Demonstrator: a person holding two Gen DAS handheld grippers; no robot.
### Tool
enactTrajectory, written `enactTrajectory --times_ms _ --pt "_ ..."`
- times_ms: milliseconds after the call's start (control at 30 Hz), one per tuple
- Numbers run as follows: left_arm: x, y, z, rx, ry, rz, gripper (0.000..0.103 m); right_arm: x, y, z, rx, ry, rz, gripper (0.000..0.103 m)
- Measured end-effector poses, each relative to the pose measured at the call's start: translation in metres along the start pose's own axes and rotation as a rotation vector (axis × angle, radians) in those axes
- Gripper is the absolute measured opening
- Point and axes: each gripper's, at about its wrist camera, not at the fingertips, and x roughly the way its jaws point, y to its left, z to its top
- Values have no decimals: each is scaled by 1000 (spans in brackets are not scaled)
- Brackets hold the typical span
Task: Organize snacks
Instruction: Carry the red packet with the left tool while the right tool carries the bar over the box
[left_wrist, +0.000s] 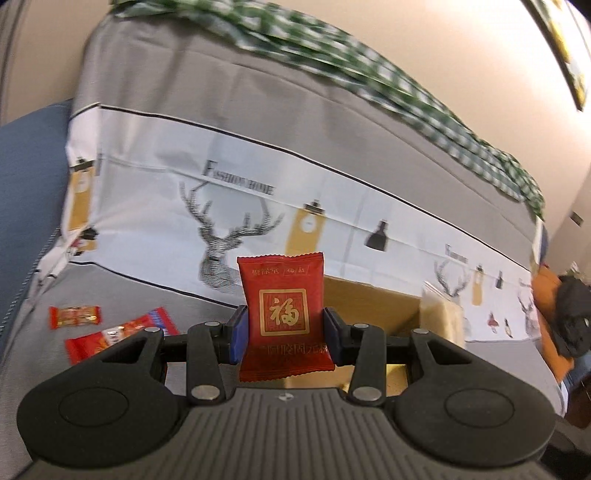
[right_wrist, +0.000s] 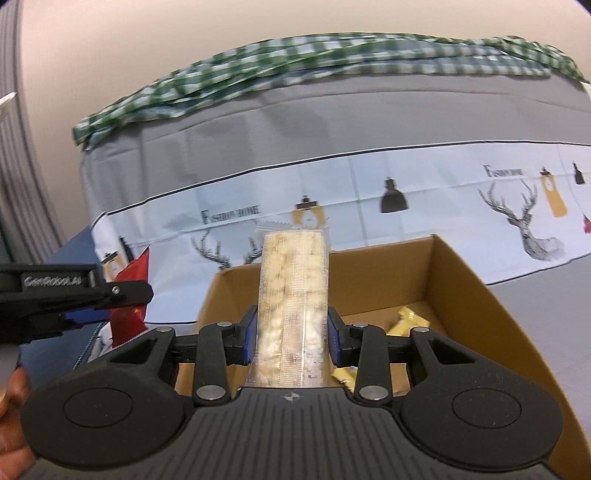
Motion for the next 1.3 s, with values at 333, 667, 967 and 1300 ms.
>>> enactTrajectory --times_ms 333,667,967,1300 --pt "0 -40 -15 105 -21 -109 47 2 -21 6 51 -16 -76 38" --pt "3 -49 -19 121 -12 -137 47 5 -33 6 82 -12 -113 38" --pt "5 -55 -22 136 -3 -154 47 1 -38 8 90 -28 -134 38" --pt "5 -55 -24 144 1 -159 46 -1 -41 10 99 -39 -151 38"
